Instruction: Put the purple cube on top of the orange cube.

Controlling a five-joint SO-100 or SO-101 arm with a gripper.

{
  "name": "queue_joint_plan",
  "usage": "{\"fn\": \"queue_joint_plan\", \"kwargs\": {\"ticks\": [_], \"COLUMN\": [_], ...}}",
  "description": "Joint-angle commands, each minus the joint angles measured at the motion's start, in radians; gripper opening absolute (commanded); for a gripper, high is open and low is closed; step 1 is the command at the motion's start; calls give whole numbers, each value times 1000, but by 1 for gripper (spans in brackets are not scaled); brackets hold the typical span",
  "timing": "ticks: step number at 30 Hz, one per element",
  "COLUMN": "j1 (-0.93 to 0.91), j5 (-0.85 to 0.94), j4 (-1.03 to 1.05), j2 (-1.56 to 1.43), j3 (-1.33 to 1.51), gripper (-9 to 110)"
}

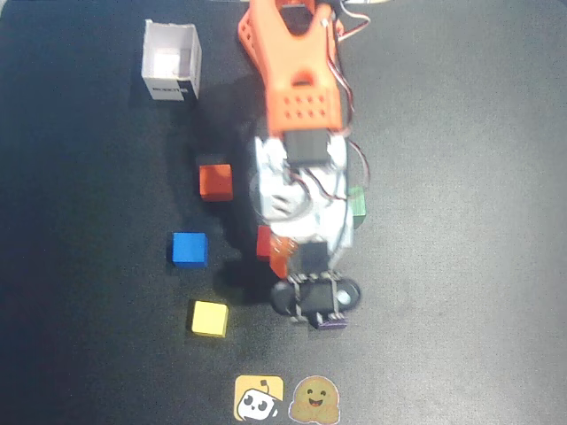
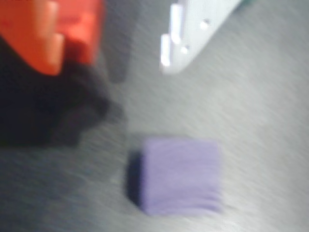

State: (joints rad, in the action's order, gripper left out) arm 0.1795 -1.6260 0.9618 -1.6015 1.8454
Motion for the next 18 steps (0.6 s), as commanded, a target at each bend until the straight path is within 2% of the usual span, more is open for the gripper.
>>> {"fn": "queue_joint_plan", "kwargs": {"ticks": [1, 5, 18], "j1": [34, 58, 60], "j5": [-34, -46, -52], "j4": [-17, -18, -120], "j2": [23, 83, 196], "j3": [-86, -138, -149], "gripper": [17, 23, 23]}}
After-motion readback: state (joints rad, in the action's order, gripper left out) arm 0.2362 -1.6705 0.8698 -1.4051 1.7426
